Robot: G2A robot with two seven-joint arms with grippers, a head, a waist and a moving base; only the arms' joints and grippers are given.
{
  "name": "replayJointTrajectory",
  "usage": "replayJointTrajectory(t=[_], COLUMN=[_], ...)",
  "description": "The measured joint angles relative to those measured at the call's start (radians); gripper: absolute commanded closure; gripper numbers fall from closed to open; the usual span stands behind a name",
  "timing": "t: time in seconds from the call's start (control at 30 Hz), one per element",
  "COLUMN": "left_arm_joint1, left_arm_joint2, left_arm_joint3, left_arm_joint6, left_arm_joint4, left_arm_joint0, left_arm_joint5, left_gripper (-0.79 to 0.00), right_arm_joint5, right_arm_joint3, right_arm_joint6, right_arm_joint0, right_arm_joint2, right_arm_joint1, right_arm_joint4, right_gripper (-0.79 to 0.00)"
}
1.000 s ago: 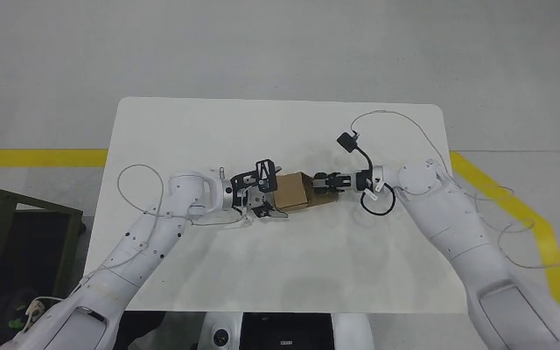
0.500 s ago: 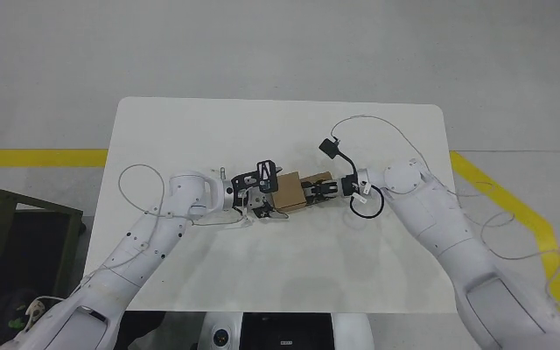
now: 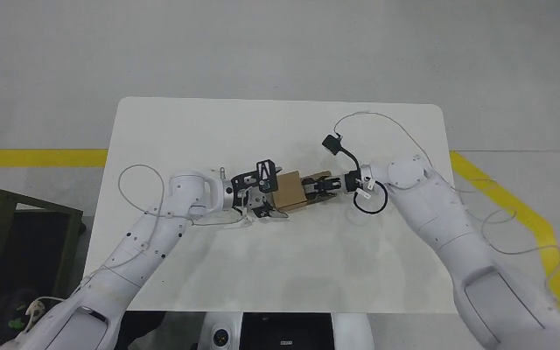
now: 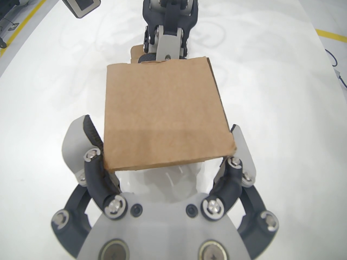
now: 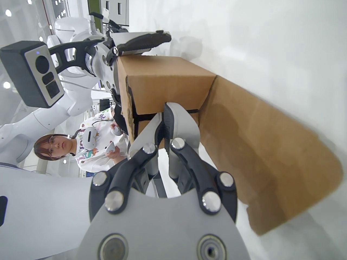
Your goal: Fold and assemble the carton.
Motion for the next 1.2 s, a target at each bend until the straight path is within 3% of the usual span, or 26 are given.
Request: replayJointTrajectory(t=[0.17, 0.47, 0.83, 1.2], left_arm_joint1=[0.000, 0.003, 0.003, 0.002], left_arm_joint2=[-0.006, -0.019, -0.028, -0.031], left_arm_joint3=[-0.003, -0.007, -0.011, -0.012], left_arm_joint6=[0.000, -0.002, -0.013, -0.018], left_arm_joint4=[-0.001, 0.000, -0.005, -0.006], left_arm_joint0=[0.006, 0.015, 0.021, 0.023], left_arm_joint5=[0.003, 0.002, -0.006, -0.012], left_gripper=[-0.785, -0.785, -0.785, -0.785], right_arm_joint5=[0.015, 0.057, 0.044, 0.038], right_arm_joint3=[-0.006, -0.042, -0.047, -0.023], right_arm_joint6=[0.037, 0.077, 0.082, 0.083], right_arm_joint0=[0.002, -0.010, -0.015, -0.022], right_arm_joint2=[0.054, 0.140, 0.156, 0.116], right_arm_joint1=[0.031, 0.086, 0.100, 0.076], right_arm_joint4=[-0.027, -0.110, -0.144, -0.089], right_gripper=[-0.080, -0.323, -0.369, -0.366])
